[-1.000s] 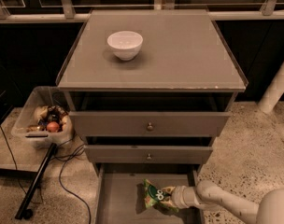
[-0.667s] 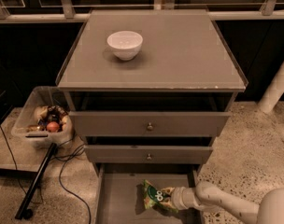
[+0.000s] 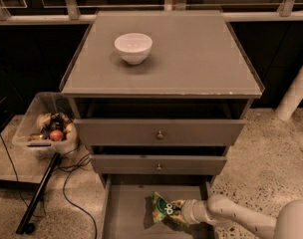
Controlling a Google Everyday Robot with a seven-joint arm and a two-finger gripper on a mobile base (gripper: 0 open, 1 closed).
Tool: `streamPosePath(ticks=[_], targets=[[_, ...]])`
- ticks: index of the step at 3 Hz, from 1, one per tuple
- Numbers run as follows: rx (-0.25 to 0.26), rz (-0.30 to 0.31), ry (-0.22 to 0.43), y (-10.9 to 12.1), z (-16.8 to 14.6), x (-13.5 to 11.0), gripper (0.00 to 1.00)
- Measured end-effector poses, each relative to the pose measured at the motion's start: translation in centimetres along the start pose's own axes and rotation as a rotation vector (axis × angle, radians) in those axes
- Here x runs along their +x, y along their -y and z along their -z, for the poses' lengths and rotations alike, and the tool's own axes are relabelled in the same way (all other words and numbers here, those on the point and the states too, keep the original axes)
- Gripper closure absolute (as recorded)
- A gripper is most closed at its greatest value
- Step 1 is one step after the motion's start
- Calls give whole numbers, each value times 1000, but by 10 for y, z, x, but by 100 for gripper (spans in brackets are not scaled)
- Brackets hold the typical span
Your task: Place green rice chip bag into bottom drawer
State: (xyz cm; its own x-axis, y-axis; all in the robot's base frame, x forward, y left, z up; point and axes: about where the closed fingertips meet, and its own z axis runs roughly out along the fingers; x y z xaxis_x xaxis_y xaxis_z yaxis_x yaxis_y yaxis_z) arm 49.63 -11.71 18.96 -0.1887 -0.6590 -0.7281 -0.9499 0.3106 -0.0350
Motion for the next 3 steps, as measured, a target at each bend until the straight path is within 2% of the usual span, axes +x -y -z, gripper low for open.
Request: streamPosePath(ticks=[3], targets=[[0,0,0,0,0,0,10]])
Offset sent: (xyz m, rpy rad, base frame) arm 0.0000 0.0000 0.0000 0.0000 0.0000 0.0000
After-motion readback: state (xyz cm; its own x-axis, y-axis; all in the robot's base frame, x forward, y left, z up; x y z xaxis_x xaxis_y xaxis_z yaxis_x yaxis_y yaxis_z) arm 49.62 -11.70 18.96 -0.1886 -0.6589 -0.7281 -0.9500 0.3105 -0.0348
